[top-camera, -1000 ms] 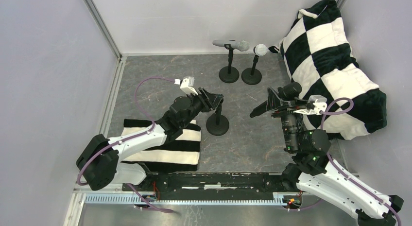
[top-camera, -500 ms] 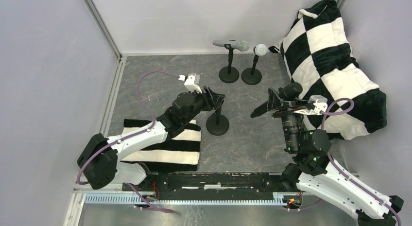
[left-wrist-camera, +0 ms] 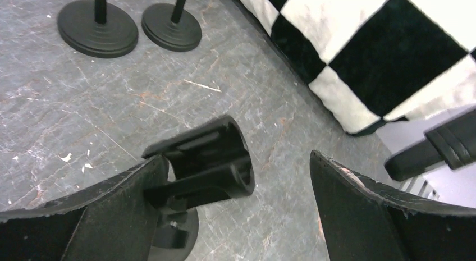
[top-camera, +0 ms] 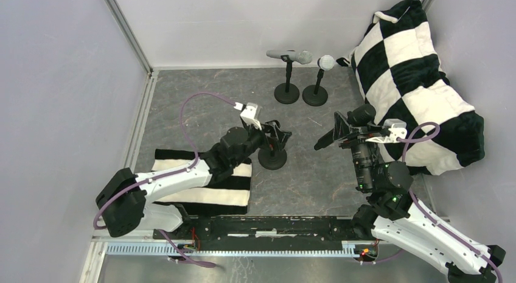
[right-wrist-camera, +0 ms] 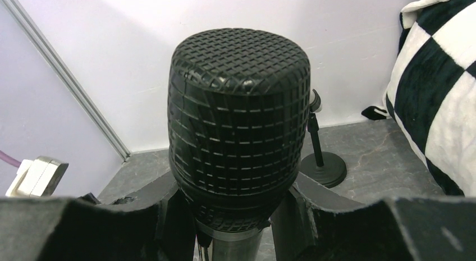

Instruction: Attach the microphones to the stand

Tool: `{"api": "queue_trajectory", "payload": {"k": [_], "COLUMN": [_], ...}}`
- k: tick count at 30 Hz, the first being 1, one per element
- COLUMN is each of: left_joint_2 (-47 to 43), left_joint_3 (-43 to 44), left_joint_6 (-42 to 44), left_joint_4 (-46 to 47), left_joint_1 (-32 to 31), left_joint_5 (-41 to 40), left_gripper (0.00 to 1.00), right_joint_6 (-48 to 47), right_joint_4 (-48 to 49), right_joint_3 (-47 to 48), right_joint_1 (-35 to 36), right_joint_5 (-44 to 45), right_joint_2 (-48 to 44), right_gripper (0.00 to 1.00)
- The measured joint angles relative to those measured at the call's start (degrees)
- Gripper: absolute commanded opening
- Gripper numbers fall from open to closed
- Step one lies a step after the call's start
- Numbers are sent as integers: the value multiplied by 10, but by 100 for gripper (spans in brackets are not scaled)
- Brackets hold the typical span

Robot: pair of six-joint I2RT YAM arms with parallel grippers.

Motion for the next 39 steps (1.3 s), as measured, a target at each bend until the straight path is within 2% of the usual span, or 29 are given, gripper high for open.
{"api": "queue_trajectory", "payload": {"k": [4,11,19,22,30,39], "left_joint_2": [0,24,76,93,126,138], "left_joint_3": [-27,-70,-63,-55,-42,-40], "left_joint_6": [24,47,87,97,112,117], "left_joint_4": [29,89,123,131,146,148], "left_joint_1": [-37,-60,-94,-100,-102,-103], "left_joint_5": [-37,-92,-155,-182,-228,-234], "left_gripper": [100,100,91,85,55,32], "right_joint_6": [2,3,3,3,2,-9], "right_joint_4": [-12,-30,-40,-40,-42,-24], "right_joint_3": [0,0,0,0,0,-9], "right_joint_1": [0,0,0,0,0,0], "right_joint_5": [0,-2,-2,-2,-3,-21], "right_joint_2": [0,-5,-5,-5,-5,-7], "right_gripper": [0,0,0,0,0,3]}}
